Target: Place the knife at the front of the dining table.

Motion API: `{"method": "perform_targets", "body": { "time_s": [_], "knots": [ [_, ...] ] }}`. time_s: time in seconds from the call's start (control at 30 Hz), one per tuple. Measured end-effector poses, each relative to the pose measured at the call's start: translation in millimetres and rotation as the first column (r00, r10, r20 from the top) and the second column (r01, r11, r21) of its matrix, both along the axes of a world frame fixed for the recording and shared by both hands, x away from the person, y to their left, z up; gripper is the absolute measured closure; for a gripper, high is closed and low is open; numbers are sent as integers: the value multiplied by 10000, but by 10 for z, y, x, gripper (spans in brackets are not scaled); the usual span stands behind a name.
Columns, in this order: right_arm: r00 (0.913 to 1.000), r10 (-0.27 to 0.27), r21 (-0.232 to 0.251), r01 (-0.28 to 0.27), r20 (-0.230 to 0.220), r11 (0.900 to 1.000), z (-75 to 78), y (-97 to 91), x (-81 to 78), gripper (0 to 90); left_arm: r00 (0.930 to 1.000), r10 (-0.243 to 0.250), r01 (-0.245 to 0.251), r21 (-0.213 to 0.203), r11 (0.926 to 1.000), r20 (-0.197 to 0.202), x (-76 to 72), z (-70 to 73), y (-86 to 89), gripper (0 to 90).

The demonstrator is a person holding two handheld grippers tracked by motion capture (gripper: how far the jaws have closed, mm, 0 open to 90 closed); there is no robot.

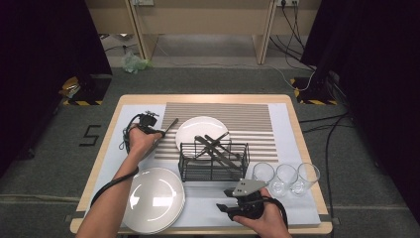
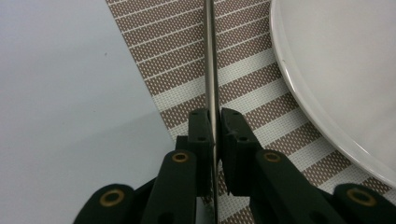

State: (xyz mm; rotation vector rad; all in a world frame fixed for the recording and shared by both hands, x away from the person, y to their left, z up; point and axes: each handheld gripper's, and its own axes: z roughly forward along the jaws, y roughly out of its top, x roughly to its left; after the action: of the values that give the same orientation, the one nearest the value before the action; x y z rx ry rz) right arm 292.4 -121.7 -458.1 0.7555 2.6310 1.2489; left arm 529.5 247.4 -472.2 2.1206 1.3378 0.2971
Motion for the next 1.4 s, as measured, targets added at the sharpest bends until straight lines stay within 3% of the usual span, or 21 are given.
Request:
{"method": "perform_targets", "body": {
  "time_s": [0.17,0.4,0.57,0.7,0.8,0.9,1.27,1.4],
  "knots": [
    [10000,20,9,-20,31,10000,-1,-2,4,462,9996,75,-81,233,9997,259,-2,-10,9,808],
    [10000,14,-12,-14,48,10000,-5,-2,7,462,9949,352,-387,363,9986,943,-53,-21,66,572],
    [10000,-4,-24,4,16,10000,-7,-1,6,462,9924,72,-150,628,9979,1228,-181,68,111,485],
    [10000,12,-40,-11,55,10000,-4,1,7,462,9916,-285,167,930,9955,1264,-341,133,173,468],
    [10000,32,-33,-32,41,10000,-2,3,4,462,9932,-575,475,979,9941,1015,-472,147,219,462],
    [10000,35,-28,-35,56,10000,2,7,3,462,9941,-874,781,1337,9879,648,-609,123,273,473],
    [10000,26,-61,-26,30,10000,-1,16,4,462,9973,-651,603,1294,9897,326,-820,35,437,539],
    [10000,24,-66,-24,39,10000,0,15,3,462,9978,-657,651,1278,9897,9,-893,-1,470,588]
  ]
}}
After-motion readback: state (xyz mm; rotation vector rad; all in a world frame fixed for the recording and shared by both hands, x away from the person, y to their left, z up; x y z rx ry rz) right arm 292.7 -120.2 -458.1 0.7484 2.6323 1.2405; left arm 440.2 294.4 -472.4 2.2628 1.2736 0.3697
